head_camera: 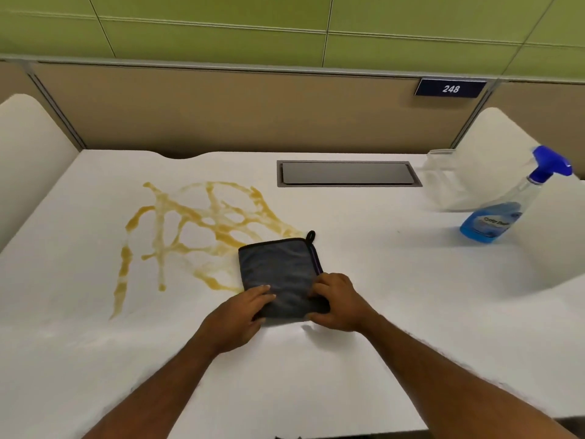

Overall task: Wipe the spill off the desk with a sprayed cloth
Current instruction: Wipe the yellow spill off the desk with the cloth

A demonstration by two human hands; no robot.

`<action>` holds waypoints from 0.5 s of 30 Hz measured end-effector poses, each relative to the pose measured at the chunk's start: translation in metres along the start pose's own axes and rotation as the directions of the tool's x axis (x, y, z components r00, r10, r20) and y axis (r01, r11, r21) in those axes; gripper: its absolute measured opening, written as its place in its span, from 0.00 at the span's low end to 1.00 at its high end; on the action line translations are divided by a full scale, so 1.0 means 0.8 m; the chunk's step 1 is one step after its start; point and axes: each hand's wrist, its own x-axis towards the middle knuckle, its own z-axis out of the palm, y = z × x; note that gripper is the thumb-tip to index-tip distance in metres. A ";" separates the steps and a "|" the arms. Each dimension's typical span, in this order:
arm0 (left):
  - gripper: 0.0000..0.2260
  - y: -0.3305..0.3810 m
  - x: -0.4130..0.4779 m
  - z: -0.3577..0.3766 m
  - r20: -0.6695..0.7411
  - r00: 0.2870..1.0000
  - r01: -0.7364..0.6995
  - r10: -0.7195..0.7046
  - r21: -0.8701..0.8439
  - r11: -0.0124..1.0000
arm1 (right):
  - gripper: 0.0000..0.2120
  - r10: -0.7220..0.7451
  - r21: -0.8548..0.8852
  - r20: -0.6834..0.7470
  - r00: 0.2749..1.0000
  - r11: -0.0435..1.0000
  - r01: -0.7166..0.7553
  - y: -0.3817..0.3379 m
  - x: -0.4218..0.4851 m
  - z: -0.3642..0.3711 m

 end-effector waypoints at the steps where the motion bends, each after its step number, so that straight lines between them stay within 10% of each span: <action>1: 0.24 -0.004 -0.001 0.001 0.010 1.000 -0.013 0.013 0.033 0.999 | 0.22 0.021 0.001 -0.003 1.000 1.000 -0.021 -0.005 -0.001 0.002; 15: 0.34 -0.024 -0.058 0.015 -0.026 0.935 0.350 -0.355 0.244 0.904 | 0.43 0.286 -0.083 0.216 0.933 0.958 -0.275 -0.078 0.101 0.045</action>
